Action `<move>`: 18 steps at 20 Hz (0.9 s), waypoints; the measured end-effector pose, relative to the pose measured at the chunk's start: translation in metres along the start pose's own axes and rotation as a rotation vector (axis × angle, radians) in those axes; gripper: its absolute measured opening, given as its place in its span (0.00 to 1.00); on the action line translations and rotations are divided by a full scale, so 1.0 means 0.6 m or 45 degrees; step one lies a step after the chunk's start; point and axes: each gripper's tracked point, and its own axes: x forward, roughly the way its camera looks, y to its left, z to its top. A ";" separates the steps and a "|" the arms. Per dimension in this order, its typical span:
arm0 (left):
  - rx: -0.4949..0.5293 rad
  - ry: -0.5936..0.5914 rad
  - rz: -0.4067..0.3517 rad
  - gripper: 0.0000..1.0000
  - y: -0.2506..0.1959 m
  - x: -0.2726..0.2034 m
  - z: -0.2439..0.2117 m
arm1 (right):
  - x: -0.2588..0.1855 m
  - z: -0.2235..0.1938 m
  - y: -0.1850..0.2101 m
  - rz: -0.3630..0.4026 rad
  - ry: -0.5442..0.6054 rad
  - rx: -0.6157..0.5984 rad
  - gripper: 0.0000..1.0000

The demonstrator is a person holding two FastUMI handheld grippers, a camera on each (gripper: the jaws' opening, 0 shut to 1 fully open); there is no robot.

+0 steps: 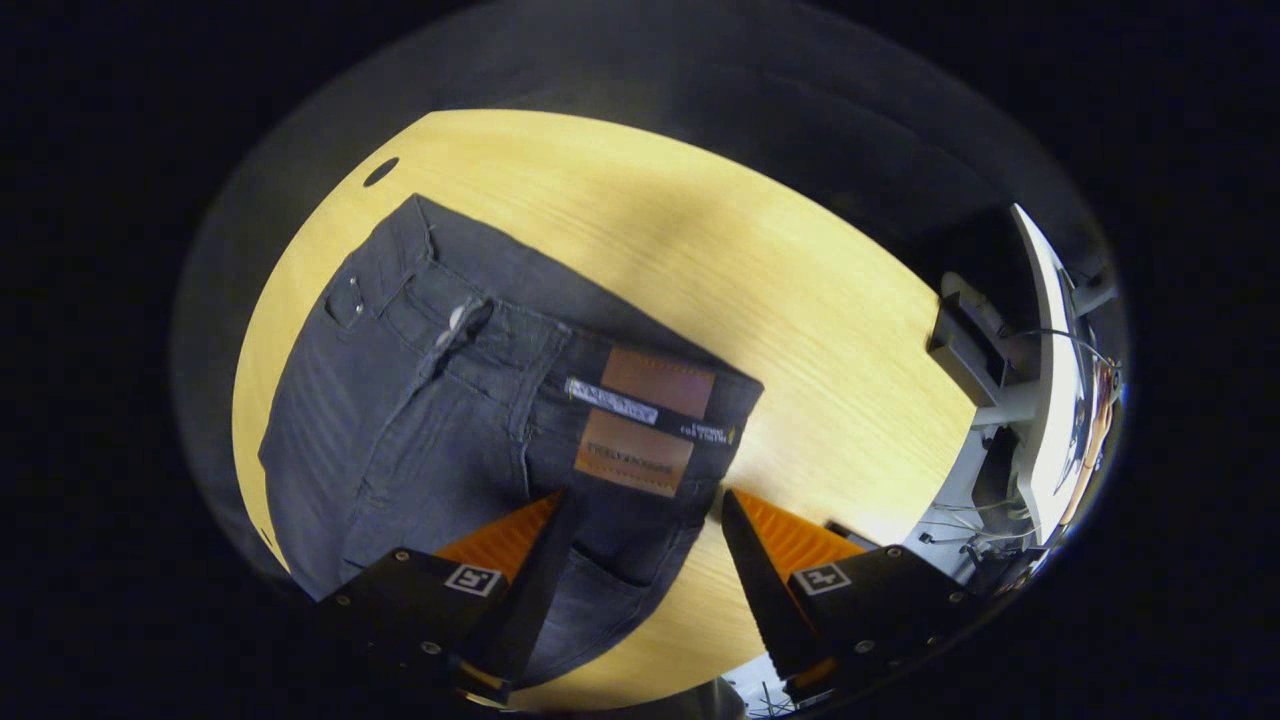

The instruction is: Grasp the waist and the cuffs of the jeans and fold them to make the two legs overlap; first hold the waist and fold one-third of the jeans toward the cuffs, then hold the cuffs and fold the remaining one-third in the same direction to finish folding.

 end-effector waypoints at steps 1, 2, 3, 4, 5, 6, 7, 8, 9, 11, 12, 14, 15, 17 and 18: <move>0.010 -0.004 -0.004 0.94 -0.002 0.001 0.001 | 0.008 0.003 0.006 0.007 0.010 0.007 0.83; 0.030 -0.014 -0.010 0.84 -0.008 -0.003 0.000 | 0.006 0.002 0.010 0.035 0.039 0.011 0.70; 0.047 -0.019 -0.020 0.71 -0.009 -0.002 0.001 | 0.004 0.007 0.014 0.079 0.046 0.069 0.54; 0.055 -0.022 -0.028 0.57 -0.008 -0.004 0.004 | 0.005 0.006 0.015 0.130 0.057 0.112 0.29; 0.054 -0.019 -0.041 0.42 -0.008 -0.001 0.004 | 0.006 0.006 0.013 0.173 0.055 0.116 0.28; 0.081 0.005 -0.065 0.23 -0.012 -0.007 0.003 | 0.010 0.009 0.010 0.198 0.052 0.146 0.28; 0.067 -0.009 -0.083 0.23 -0.008 0.003 0.009 | 0.011 0.007 0.013 0.214 0.055 0.154 0.14; 0.081 0.000 -0.085 0.03 -0.016 -0.007 0.004 | 0.004 0.009 0.011 0.219 0.053 0.161 0.14; 0.087 -0.012 -0.092 0.03 -0.019 -0.001 0.005 | 0.007 0.008 0.011 0.224 0.053 0.132 0.14; 0.144 -0.043 -0.150 0.03 -0.017 -0.005 0.007 | 0.011 0.008 0.017 0.242 0.046 0.130 0.08; 0.134 -0.068 -0.232 0.01 -0.021 -0.016 0.011 | 0.004 0.009 0.015 0.258 0.045 0.125 0.08; 0.081 -0.101 -0.342 0.01 -0.038 -0.028 0.009 | -0.007 0.017 0.022 0.293 -0.007 0.148 0.08; 0.097 -0.130 -0.379 0.01 -0.036 -0.039 0.011 | -0.011 0.019 0.018 0.297 -0.031 0.150 0.08; 0.155 -0.214 -0.438 0.01 -0.039 -0.064 0.017 | -0.022 0.023 0.029 0.343 -0.057 0.155 0.08; 0.177 -0.255 -0.469 0.01 -0.044 -0.079 0.020 | -0.029 0.027 0.030 0.367 -0.074 0.185 0.08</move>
